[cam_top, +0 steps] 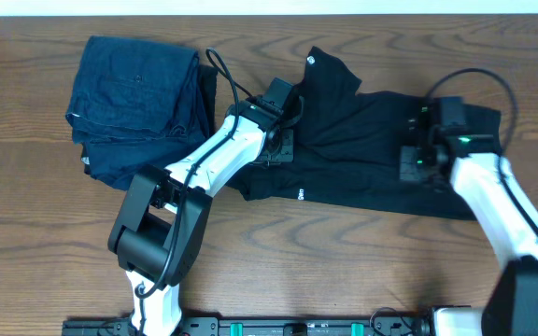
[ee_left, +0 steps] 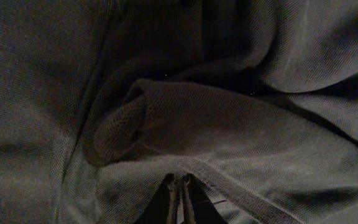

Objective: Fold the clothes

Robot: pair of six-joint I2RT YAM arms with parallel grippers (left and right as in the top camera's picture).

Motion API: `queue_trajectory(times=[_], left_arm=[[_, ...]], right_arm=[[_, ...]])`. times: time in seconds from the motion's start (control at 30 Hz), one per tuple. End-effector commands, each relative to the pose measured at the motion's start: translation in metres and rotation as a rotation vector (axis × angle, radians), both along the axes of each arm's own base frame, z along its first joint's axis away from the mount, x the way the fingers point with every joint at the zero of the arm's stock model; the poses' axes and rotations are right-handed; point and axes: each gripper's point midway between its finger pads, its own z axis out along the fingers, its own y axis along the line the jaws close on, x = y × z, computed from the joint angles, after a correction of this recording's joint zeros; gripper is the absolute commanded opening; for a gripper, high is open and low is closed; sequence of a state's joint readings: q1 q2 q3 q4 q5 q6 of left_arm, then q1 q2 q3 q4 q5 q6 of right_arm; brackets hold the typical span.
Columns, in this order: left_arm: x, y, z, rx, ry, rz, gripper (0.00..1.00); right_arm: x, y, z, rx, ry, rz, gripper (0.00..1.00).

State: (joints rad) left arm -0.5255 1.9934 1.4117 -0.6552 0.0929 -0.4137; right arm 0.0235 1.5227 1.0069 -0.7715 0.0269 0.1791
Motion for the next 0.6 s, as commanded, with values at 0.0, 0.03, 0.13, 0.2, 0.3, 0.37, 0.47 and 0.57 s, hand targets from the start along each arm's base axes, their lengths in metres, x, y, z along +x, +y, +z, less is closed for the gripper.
queue_trajectory(times=[0.0, 0.03, 0.13, 0.2, 0.3, 0.37, 0.47, 0.57], left_arm=[[-0.001, 0.006, 0.004, 0.022, -0.01, -0.008, 0.07], [-0.002, 0.006, 0.004, 0.023, -0.008, -0.008, 0.06], [-0.002, 0.006, 0.004, 0.023, -0.008, -0.008, 0.07], [-0.002, 0.007, 0.004, 0.023, -0.008, -0.008, 0.07], [-0.002, 0.007, 0.004, 0.024, -0.005, -0.008, 0.07], [-0.002, 0.007, 0.004, 0.024, -0.005, -0.008, 0.07], [-0.002, 0.007, 0.004, 0.024, -0.006, -0.008, 0.07], [-0.002, 0.008, 0.004, 0.029, -0.008, -0.007, 0.07]], right_arm=[[-0.007, -0.02, 0.001, 0.007, 0.025, -0.124, 0.01], [-0.01, -0.024, -0.004, 0.01, 0.041, -0.135, 0.01], [-0.018, -0.032, -0.025, 0.011, 0.099, -0.164, 0.01], [-0.021, -0.036, -0.039, 0.012, 0.139, -0.18, 0.01], [-0.025, -0.043, -0.057, 0.011, 0.198, -0.203, 0.01], [-0.029, -0.05, -0.067, 0.003, 0.229, -0.221, 0.01], [-0.03, -0.06, -0.076, -0.012, 0.247, -0.249, 0.01], [-0.03, -0.067, -0.078, -0.027, 0.247, -0.267, 0.01]])
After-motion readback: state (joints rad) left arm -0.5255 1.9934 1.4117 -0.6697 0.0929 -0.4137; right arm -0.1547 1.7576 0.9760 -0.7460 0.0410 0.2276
